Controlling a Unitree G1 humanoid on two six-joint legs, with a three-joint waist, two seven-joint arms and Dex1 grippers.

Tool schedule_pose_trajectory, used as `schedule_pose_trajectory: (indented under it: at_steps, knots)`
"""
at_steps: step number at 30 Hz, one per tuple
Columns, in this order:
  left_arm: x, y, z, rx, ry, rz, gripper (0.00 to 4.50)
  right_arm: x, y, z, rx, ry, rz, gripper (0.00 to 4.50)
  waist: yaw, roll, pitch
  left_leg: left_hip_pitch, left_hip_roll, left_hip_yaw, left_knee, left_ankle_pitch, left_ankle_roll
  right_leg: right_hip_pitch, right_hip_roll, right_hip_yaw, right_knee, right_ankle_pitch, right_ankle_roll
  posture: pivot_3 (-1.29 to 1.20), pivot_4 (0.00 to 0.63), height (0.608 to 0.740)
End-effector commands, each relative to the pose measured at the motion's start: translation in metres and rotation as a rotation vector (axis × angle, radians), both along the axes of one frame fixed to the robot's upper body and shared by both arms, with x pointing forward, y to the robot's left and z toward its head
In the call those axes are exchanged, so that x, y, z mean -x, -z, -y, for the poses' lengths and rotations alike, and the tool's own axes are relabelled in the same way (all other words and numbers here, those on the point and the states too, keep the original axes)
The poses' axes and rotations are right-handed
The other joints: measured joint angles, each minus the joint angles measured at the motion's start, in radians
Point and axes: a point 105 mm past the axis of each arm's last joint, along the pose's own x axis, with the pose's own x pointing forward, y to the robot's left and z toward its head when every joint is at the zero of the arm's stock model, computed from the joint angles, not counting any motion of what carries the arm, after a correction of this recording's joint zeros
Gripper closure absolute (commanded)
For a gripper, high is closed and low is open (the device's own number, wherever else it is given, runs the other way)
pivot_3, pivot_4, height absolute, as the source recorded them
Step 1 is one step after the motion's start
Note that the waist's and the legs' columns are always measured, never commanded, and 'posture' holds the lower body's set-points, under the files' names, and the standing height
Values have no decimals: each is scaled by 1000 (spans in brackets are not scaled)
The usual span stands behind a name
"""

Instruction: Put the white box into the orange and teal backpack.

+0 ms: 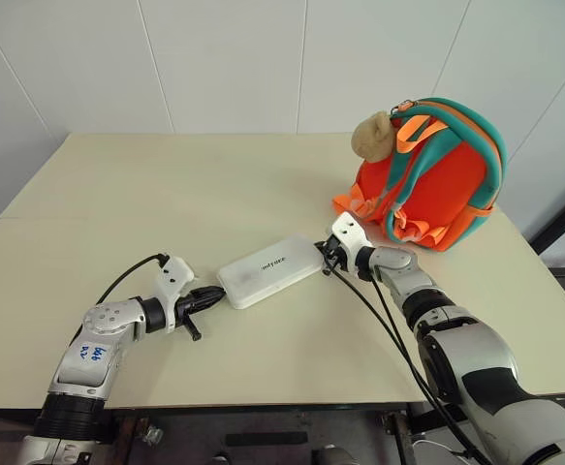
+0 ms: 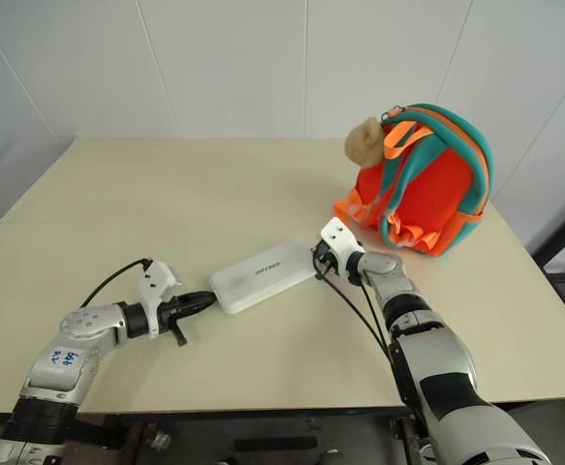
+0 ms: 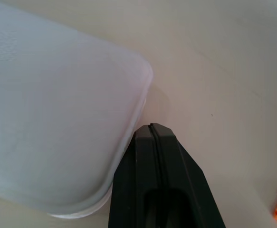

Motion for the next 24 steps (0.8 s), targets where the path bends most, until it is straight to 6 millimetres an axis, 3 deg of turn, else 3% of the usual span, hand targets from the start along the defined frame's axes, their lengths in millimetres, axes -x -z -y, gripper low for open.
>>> schedule_pose_trajectory:
  at_steps: [1, 8, 13, 20, 24]
  knots:
    - [-3, -10, 6, 2, 17, 35, 4181, 11, -7, -20, -49, -147, -2, 4493, 0, 0, 0, 0, 0, 0, 0, 0, 0, 0, 0, 0, 0, 0, 0, 0, 150, 740]
    - [-3, -13, 11, -1, 49, 37, 4181, 37, 5, -24, -85, -348, -66, 4493, -1, 0, 0, 0, 0, 0, 0, 0, 0, 0, 0, 0, 0, 0, 0, 0, 150, 740]
    - [8, -13, 30, 18, 157, 14, 4181, 72, 21, -17, -75, -494, -143, 4493, 3, 0, 0, 1, 0, 0, 0, 0, 0, 1, 0, 0, 0, 0, 1, 0, 150, 740]
    - [29, -8, 52, 75, 270, -43, 4181, 118, 25, 6, -58, -502, -204, 4493, 19, 0, 0, 0, 0, 0, 1, -1, -1, 2, 0, 0, -1, -1, 1, 0, 150, 740]
    - [35, -4, 58, 86, 286, -62, 4181, 128, 24, 23, -61, -417, -211, 4493, 30, 0, 0, 1, 0, 0, 3, -1, -1, 2, 0, 0, -1, -1, 1, 0, 150, 740]
